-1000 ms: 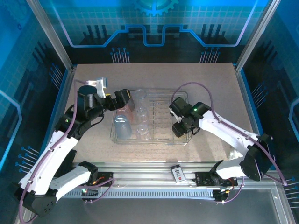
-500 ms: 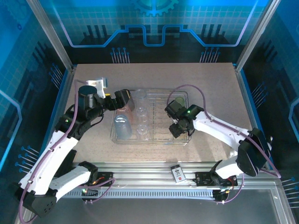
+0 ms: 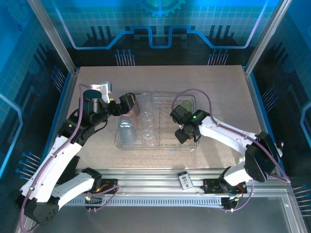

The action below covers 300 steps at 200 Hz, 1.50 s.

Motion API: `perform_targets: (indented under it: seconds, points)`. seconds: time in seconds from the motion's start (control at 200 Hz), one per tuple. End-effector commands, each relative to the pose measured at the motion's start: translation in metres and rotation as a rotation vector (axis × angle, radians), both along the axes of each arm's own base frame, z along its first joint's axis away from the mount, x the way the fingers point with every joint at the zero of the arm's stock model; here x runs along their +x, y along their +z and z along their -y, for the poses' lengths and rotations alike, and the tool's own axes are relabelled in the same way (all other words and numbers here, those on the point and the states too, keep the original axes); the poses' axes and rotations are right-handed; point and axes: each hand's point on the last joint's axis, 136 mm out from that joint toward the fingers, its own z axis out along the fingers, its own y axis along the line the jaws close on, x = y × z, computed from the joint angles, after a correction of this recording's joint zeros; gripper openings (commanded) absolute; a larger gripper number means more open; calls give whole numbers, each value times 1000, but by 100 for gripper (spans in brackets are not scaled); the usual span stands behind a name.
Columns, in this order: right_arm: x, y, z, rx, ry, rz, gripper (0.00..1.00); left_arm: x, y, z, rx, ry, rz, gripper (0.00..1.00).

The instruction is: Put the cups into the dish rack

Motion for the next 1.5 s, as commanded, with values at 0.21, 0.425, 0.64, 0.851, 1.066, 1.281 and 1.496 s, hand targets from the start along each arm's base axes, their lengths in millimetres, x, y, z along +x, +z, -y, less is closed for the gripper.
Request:
perform_targets:
  seconds: [0.21, 0.425, 0.64, 0.851, 1.066, 1.281, 1.496]
  points:
    - [0, 1, -2, 114, -105, 71, 56, -2, -6, -3, 50, -7, 7, 99]
    - [-5, -8, -7, 201, -163, 76, 62, -1, -8, -1, 55, -15, 2, 99]
    - [-15, -21, -3, 229, -194, 80, 71, -1, -13, 1, 61, -30, -17, 99]
    - [-16, -7, 14, 158, -199, 112, 80, -1, -15, -3, 105, -22, -16, 99]
    - [-9, 27, 21, 172, -193, 158, 81, 1, -15, -22, 185, 55, 5, 99]
    - [-4, 48, 31, 220, -228, 182, 81, -3, -11, -35, 229, 99, 42, 99]
    - [1, 64, 31, 316, -255, 203, 72, -3, -10, -40, 253, 116, 49, 99]
